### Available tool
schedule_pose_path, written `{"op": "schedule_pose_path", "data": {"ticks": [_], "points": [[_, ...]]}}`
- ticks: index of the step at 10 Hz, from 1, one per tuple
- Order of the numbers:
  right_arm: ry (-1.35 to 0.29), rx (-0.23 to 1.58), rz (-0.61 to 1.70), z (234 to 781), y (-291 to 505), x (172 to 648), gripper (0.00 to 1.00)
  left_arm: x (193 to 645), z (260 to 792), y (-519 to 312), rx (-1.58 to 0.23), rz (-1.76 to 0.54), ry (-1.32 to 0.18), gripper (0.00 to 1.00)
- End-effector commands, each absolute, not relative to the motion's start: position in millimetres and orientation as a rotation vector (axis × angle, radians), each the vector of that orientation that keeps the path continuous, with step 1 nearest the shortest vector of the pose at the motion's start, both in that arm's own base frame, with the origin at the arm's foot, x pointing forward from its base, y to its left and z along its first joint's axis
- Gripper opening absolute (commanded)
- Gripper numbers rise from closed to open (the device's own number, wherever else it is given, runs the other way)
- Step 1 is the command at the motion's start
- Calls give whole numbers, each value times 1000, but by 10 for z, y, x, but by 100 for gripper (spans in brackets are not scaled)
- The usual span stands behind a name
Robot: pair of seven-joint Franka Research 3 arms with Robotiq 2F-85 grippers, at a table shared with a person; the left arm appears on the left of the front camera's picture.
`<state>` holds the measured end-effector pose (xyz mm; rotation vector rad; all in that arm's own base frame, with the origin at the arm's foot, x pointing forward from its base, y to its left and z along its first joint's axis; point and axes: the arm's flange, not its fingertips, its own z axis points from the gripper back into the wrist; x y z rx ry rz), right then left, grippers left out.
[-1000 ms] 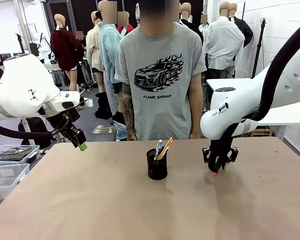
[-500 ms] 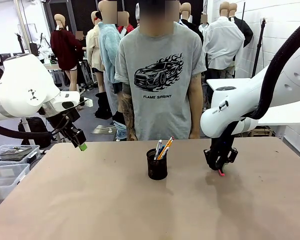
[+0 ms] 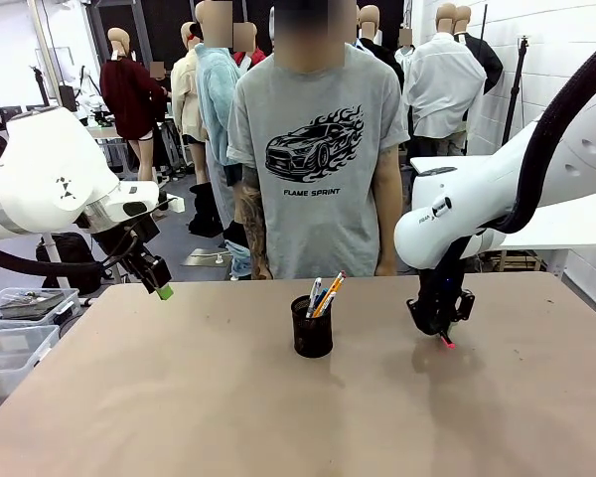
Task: Place the pens into the pen holder.
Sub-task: Pick up a writing instrument from the table and place it into the Pen holder.
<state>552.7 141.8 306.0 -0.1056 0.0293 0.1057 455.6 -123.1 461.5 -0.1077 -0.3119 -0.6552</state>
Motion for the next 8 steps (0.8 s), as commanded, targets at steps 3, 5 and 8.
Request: {"op": "schedule_pose_path", "data": {"ticks": [3, 5, 8], "points": [[-7, -107, 149, 3032, 1436, 5440, 16, 4565, 4612, -1196, -108, -680, -318, 46], [-6, -112, 162, 3006, 1433, 5433, 16, 4565, 4612, -1196, -108, -680, -318, 46], [2, -104, 177, 2993, 1446, 5446, 16, 4565, 4612, -1196, -108, -680, -318, 46]]}}
